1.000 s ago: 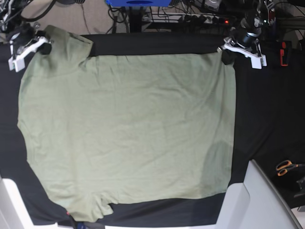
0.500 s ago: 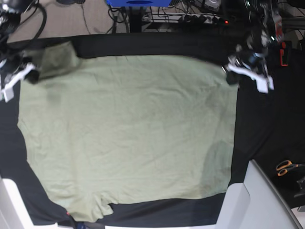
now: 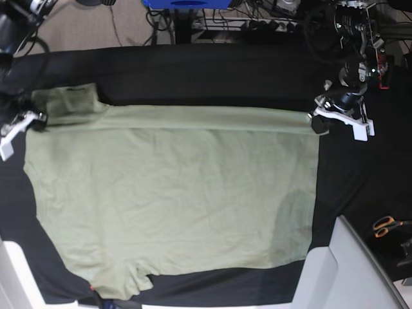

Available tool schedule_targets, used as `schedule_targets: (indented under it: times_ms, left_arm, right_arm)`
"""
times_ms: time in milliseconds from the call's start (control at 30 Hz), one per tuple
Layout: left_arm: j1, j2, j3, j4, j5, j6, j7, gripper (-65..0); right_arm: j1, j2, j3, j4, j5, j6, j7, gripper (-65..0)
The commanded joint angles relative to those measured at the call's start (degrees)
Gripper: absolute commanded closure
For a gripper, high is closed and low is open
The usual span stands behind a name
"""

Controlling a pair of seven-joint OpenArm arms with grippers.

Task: Fold the T-shirt properly
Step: 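Lift the grasped edge with both grippers and fold it over onto the shirt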

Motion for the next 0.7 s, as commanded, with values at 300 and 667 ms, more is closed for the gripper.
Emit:
schedule_targets:
  times_ms: [300,667]
  left_arm:
    - [-5.5,-0.88,-0.05,-3.21,-0.48,-0.42,-1.28,0.0]
    - [-12.98,-0.09,1.89,-7.87,6.46,-0.33,-1.37,0.0]
  right_arm:
    - [8.74,4.17,-6.36,-11.87,1.2,0.08,8.28,-0.3]
    - [16.3,7.6,-12.08,-24.61,1.2,0.08,15.84,-0.3]
